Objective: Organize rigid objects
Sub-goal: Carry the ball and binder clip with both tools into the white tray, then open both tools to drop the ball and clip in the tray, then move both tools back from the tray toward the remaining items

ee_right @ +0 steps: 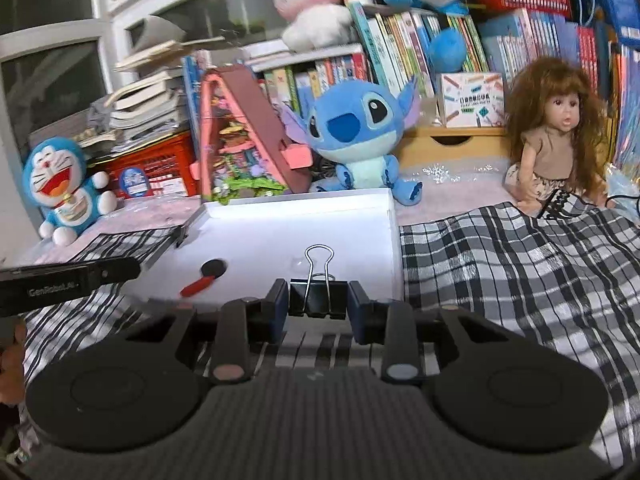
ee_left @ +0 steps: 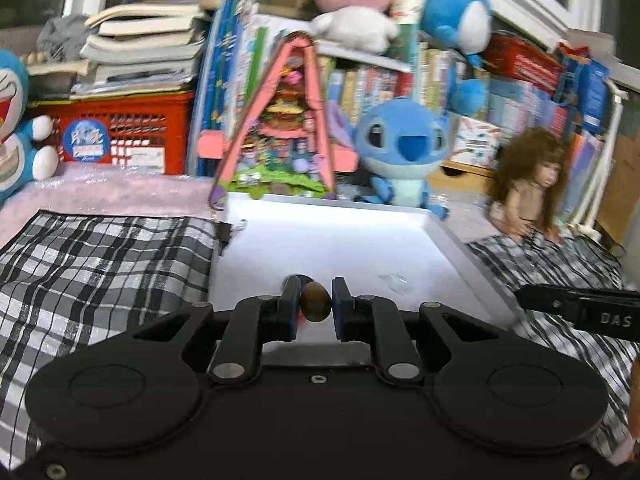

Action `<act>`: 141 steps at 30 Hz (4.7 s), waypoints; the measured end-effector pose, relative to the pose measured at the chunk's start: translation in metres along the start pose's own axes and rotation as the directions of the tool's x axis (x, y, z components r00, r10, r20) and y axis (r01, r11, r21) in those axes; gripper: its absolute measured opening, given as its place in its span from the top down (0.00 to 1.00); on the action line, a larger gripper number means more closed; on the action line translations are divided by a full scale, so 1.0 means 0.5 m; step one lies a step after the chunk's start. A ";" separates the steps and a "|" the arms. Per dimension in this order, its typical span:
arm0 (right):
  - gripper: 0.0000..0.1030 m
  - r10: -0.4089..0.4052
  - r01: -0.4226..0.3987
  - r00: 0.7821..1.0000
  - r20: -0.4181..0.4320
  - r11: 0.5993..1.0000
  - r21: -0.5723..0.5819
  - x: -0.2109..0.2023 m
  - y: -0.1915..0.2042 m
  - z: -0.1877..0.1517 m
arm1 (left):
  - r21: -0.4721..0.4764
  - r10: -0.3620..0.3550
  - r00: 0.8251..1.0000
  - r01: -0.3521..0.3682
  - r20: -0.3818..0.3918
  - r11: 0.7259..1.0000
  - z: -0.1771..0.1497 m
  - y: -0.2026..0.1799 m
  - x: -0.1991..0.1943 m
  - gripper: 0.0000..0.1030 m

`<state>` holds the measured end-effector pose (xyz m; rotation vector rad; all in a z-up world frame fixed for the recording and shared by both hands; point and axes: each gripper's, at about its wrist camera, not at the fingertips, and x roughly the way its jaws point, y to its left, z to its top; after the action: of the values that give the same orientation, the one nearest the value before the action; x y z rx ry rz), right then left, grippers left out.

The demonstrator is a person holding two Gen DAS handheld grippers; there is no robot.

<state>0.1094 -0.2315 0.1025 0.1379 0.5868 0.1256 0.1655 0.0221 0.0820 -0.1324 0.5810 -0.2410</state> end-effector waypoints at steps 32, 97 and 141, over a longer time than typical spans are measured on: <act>0.64 -0.046 0.048 0.970 -0.241 0.999 0.004 0.208 0.001 0.014 | -0.001 0.114 0.982 -0.115 -0.149 0.993 -0.026 0.042 0.168 0.85; 0.00 -0.005 0.012 0.999 0.043 0.987 -0.163 -0.076 0.018 -0.147 | 0.079 0.060 0.998 -0.059 -0.004 0.995 -0.222 -0.021 -0.148 0.17; 0.00 -0.019 0.022 0.999 0.031 0.994 -0.103 -0.093 -0.005 -0.255 | 0.111 0.072 0.997 -0.071 -0.008 0.991 -0.312 -0.045 -0.172 0.13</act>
<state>0.0001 -0.2292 0.0222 0.0331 0.5502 0.1334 0.0050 0.0143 0.0022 -0.0027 0.5815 -0.2043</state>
